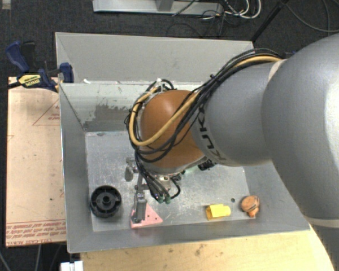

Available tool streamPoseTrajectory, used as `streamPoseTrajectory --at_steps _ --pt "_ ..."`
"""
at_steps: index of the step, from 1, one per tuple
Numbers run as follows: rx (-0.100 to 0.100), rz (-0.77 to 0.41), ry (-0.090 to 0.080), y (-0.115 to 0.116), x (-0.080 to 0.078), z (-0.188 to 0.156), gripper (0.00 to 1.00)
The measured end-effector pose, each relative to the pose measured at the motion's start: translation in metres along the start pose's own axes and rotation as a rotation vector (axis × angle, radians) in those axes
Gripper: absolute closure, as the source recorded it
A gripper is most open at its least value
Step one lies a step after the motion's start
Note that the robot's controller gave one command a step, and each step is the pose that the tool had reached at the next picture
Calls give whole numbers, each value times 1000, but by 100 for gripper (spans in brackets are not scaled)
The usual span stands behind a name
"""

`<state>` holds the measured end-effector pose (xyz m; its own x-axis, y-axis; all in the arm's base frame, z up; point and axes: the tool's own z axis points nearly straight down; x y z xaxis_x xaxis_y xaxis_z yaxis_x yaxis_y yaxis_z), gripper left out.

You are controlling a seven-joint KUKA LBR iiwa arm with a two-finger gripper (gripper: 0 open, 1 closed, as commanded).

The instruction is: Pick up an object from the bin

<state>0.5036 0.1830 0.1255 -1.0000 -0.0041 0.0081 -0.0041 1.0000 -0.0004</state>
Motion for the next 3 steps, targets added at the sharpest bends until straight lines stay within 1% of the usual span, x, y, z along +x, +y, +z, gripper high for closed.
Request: streamPoseTrajectory --at_steps 1,2,3 --pt "-2 3 -7 -1 -2 -4 0" --pt "-1 -40 -13 34 -1 26 0" --pt "-8 -132 -31 62 15 51 100"
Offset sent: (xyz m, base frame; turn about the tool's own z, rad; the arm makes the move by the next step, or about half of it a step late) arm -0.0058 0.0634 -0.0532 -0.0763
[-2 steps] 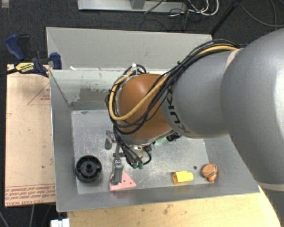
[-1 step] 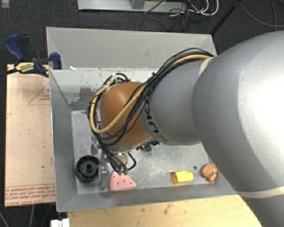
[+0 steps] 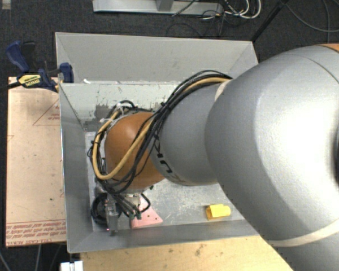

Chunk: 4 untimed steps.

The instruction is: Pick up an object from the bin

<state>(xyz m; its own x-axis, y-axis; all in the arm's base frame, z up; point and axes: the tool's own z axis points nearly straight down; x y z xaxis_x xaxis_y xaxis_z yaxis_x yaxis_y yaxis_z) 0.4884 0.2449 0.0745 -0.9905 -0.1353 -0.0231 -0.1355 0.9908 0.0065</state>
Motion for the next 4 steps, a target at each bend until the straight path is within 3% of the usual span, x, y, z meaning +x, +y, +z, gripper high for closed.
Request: streamPoseTrajectory --at_steps 1,2,3,4 --pt "0 0 0 0 0 0 100" --pt "4 -58 22 -10 -20 -116 100" --pt "4 -58 22 -10 -20 -116 100" --pt "4 -79 21 -6 -40 -200 100"
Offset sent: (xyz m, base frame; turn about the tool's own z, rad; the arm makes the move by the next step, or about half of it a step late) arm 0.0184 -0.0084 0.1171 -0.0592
